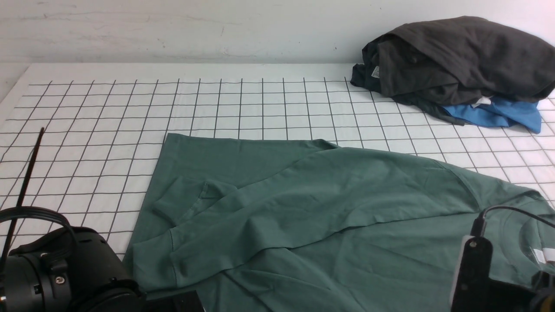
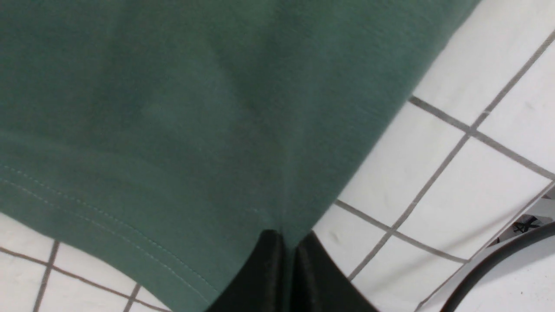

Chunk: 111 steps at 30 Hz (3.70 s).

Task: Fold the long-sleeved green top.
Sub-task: Use both arms simultaneously to clamp the lower edge of the clothing fabric, then use both arms to drag the lower edge of the fabric forward and fold it over the upper edge, then use the right arm to clamp the right edge of the fabric

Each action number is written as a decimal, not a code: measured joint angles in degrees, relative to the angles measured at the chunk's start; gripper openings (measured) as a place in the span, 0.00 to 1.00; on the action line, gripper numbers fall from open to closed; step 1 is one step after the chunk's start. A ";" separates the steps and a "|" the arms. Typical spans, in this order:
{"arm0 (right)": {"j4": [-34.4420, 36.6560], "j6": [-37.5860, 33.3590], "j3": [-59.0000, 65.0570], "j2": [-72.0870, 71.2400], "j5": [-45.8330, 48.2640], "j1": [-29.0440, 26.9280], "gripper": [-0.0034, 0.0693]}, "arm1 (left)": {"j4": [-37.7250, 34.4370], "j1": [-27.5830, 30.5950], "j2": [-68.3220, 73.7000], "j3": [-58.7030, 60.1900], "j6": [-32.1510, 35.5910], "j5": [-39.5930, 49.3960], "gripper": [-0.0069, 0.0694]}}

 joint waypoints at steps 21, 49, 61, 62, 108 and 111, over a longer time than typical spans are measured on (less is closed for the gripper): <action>-9.58 1.92 2.31 13.60 -13.25 0.01 0.19 | -0.01 0.00 -0.06 0.00 0.00 -1.04 0.10; 6.86 -19.96 -34.90 20.25 1.51 -22.63 0.06 | 2.37 23.33 12.65 -40.16 9.14 8.41 0.10; 10.85 -22.53 -56.39 38.13 4.15 -27.36 0.06 | 2.07 30.10 31.84 -62.23 12.13 8.78 0.10; 10.95 -22.60 -58.30 40.13 4.15 -27.63 0.06 | 2.00 30.52 33.37 -63.94 12.56 8.99 0.10; 22.34 -8.87 -71.14 57.65 -0.14 -19.10 0.24 | 1.91 30.95 49.08 -79.82 0.18 12.46 0.26; 21.59 -8.28 -71.14 60.31 -3.31 -16.97 0.15 | 0.94 30.95 49.08 -79.82 1.50 12.46 0.12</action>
